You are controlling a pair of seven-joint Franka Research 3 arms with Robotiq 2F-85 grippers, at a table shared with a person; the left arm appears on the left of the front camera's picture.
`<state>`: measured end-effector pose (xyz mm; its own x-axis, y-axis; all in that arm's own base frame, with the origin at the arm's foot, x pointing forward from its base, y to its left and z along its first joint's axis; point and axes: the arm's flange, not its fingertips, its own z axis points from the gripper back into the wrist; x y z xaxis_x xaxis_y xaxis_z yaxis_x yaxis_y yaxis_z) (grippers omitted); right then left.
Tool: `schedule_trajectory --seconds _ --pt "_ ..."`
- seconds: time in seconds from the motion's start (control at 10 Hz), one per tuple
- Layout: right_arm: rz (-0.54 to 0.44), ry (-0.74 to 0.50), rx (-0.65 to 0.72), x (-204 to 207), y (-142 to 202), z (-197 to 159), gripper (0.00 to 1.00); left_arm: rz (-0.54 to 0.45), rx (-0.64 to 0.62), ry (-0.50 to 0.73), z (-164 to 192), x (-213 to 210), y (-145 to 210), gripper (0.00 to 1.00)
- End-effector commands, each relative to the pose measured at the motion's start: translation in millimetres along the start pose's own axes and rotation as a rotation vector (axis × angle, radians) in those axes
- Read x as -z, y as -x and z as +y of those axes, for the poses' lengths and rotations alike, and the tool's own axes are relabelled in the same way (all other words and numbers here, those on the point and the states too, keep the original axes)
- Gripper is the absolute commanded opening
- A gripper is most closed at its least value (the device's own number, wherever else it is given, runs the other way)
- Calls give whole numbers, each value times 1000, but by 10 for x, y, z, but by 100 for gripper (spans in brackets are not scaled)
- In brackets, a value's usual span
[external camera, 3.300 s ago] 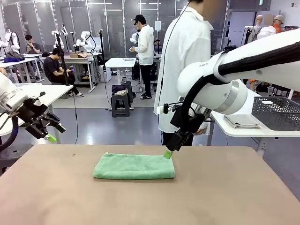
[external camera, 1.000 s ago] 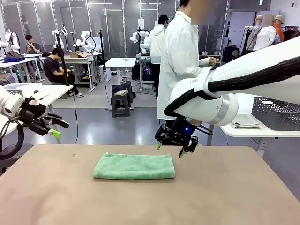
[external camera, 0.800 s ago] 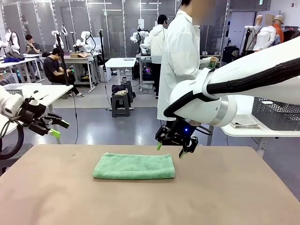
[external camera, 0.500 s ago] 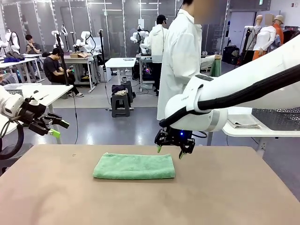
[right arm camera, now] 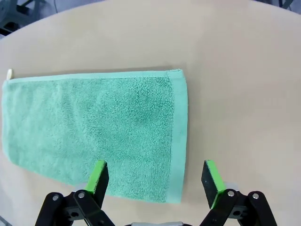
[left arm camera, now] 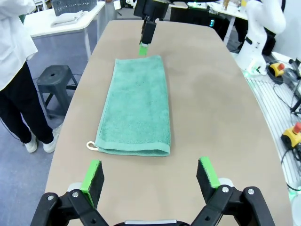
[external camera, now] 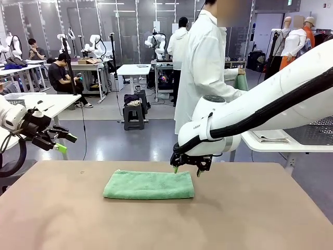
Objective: Fold the towels and place them in the basket.
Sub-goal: When a person lays out a Towel with hook on the table, fold it in half twice.
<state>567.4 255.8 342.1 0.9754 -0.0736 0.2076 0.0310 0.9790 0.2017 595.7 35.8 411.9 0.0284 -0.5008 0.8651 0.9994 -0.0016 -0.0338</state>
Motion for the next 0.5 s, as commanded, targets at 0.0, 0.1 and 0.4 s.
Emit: schedule_trajectory --seconds 0.0,0.1,0.4 --pt "-4 11 16 83 -14 40 100 0 -2 1 -1 3 -6 100" --pt "-14 15 10 153 6 17 100 0 -2 1 -1 3 -6 100" --pt "-10 17 5 347 3 -43 100 0 -2 1 -1 3 -6 100"
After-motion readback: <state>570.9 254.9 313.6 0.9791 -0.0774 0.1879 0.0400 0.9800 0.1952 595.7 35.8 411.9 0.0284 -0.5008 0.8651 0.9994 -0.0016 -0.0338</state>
